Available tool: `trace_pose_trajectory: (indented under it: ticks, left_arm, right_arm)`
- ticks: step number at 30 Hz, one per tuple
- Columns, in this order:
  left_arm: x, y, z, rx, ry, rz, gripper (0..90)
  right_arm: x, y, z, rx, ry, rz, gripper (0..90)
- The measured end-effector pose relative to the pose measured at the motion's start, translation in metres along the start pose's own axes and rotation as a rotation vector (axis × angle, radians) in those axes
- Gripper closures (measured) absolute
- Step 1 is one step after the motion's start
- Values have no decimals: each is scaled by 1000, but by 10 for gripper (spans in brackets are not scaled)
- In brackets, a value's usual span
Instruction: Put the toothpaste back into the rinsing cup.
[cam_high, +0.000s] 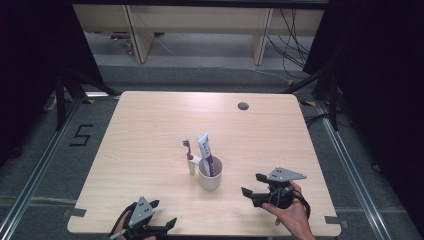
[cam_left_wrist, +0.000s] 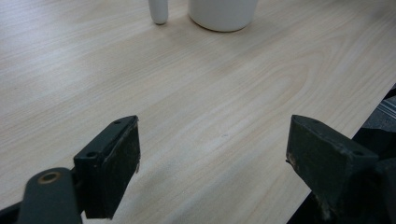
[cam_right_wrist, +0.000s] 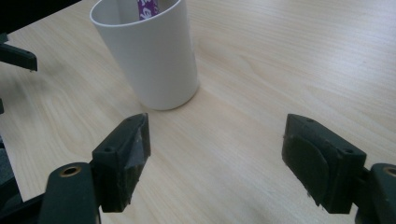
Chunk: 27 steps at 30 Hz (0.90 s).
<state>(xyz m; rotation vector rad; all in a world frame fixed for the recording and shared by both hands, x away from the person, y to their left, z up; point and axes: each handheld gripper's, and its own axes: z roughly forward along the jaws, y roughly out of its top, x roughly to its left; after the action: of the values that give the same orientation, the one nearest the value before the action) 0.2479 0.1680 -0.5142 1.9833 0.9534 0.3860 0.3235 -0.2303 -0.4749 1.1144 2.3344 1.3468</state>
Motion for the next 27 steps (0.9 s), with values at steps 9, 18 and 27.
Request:
trace_pose_trajectory:
  ticks: [9,18,27]
  left_arm:
    - [0,0,0,-1,-4,8,172]
    - [0,0,1,-4,-5,4,171]
    - [0,0,0,-2,-6,10,172]
  right_arm:
    - [3,-10,-7,28,-18,5,246]
    - [5,-18,-11,24,-10,-15,244]
    - [12,-23,-15,30,-8,-7,203]
